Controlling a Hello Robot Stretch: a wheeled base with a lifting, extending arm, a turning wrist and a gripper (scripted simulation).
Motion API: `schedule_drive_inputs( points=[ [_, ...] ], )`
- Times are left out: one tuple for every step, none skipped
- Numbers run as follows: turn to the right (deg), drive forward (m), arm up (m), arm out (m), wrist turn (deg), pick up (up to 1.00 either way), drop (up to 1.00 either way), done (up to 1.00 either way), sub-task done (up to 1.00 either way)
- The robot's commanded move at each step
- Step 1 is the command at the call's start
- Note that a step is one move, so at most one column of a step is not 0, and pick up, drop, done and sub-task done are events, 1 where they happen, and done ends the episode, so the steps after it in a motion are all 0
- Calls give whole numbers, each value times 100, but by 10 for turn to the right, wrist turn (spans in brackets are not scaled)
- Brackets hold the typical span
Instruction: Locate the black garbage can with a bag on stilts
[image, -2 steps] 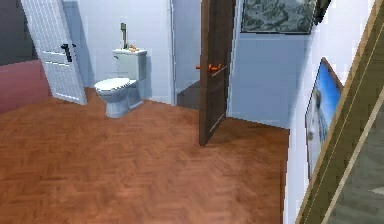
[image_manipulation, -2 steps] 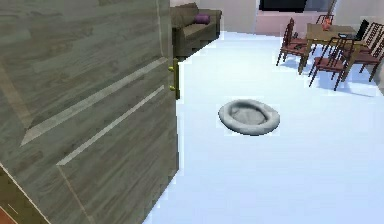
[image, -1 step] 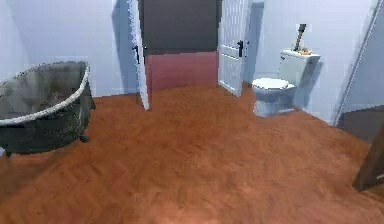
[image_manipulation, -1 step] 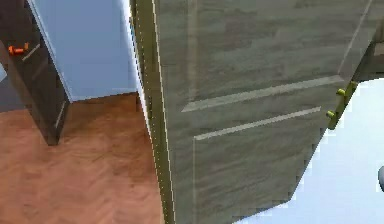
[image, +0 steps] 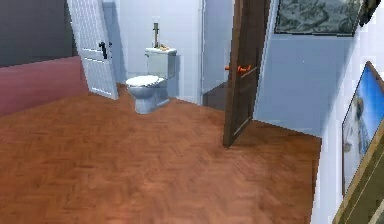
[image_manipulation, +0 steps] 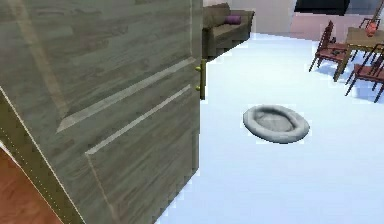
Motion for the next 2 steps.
schedule_drive_inputs(
  points=[
    [-450, 0, 0, 0, 0, 0, 0, 0, 0],
    [420, 0, 0, 0, 0, 0, 0, 0, 0]
  ],
)
